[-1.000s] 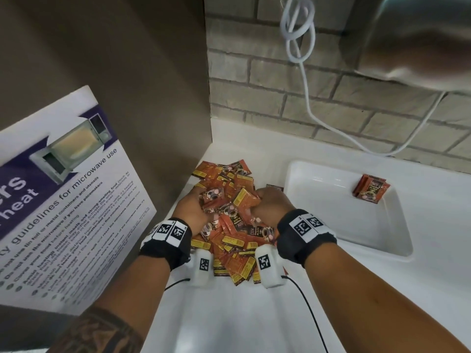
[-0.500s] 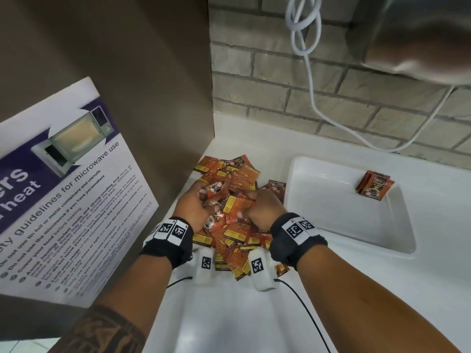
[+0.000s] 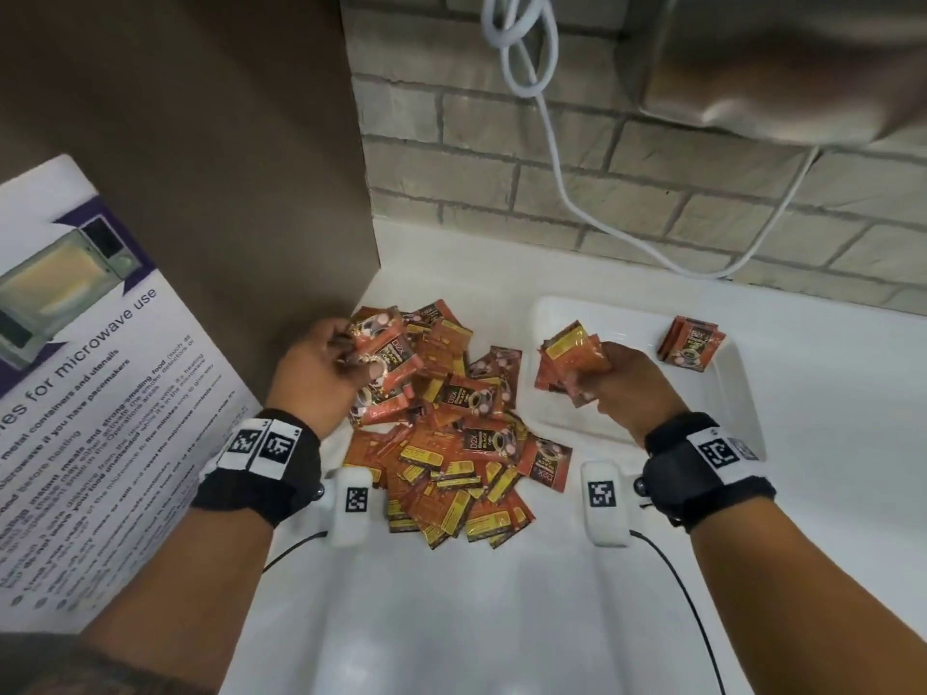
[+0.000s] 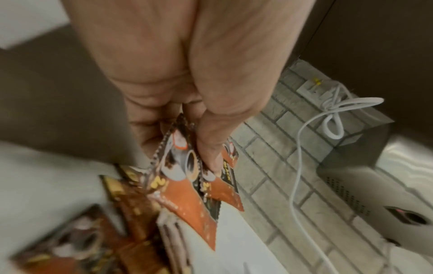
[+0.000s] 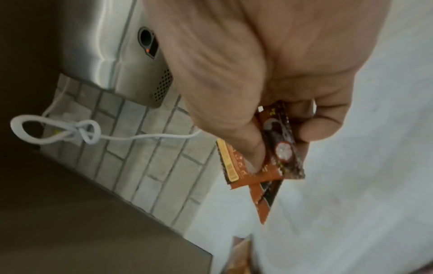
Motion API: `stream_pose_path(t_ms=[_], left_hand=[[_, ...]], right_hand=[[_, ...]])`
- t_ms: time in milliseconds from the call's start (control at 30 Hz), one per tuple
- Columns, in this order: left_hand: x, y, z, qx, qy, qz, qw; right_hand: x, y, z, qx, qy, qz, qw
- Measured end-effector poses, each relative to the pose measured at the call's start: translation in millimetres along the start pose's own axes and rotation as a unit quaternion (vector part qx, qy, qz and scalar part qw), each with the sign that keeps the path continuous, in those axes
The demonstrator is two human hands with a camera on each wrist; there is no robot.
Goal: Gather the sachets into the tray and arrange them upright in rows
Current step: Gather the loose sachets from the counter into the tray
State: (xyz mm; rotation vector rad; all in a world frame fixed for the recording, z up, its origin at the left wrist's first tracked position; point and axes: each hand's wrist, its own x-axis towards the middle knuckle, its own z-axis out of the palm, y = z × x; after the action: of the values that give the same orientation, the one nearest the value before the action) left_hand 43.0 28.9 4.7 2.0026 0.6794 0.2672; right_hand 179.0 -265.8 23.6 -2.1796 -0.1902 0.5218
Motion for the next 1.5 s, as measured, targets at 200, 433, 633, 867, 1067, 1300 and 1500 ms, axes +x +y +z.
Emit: stream_pose_path(t_ms=[200,433,633,867,1067,1300,1500], left_hand=[[7.8,61.9,62.5,-0.041,-0.094,0.048,0.994],[9.2,83.6,147.0,-0.025,-0.162,0.052,0.985],[6.0,78.9,173.7,0.043,-0.176,0.071,0.981],[-3.9,81.1,183.8,0.186,-0.203,0.154,0.949],[-3.7,75.7,183.8,0.227,-0.188,0.198,0.935],[44.9,46.5,114.0,0.273,-0.042,0.131,0.952],[107.9,10.8,56.5,0.3,-0.025,-0.072,0.951]], right_hand=[[1.1,24.4,7.8,-0.138,-0.02,0.032,0.99],[-2.6,30.8,-0.6,-0.05,-0.003,0.032,0.998],[6.8,38.8,-9.4,0.153,0.037,0.035,0.987],[17.4,56.5,-0.9,0.022,0.037,0.042,0.998],[26.0,63.7,4.2,-0.106,0.035,0.047,0.993],[29.0,30.8,-3.4,-0.12,0.123,-0.048,0.984],[37.4,-42.4,30.4,-0.094,-0.002,-0.139,0.986]])
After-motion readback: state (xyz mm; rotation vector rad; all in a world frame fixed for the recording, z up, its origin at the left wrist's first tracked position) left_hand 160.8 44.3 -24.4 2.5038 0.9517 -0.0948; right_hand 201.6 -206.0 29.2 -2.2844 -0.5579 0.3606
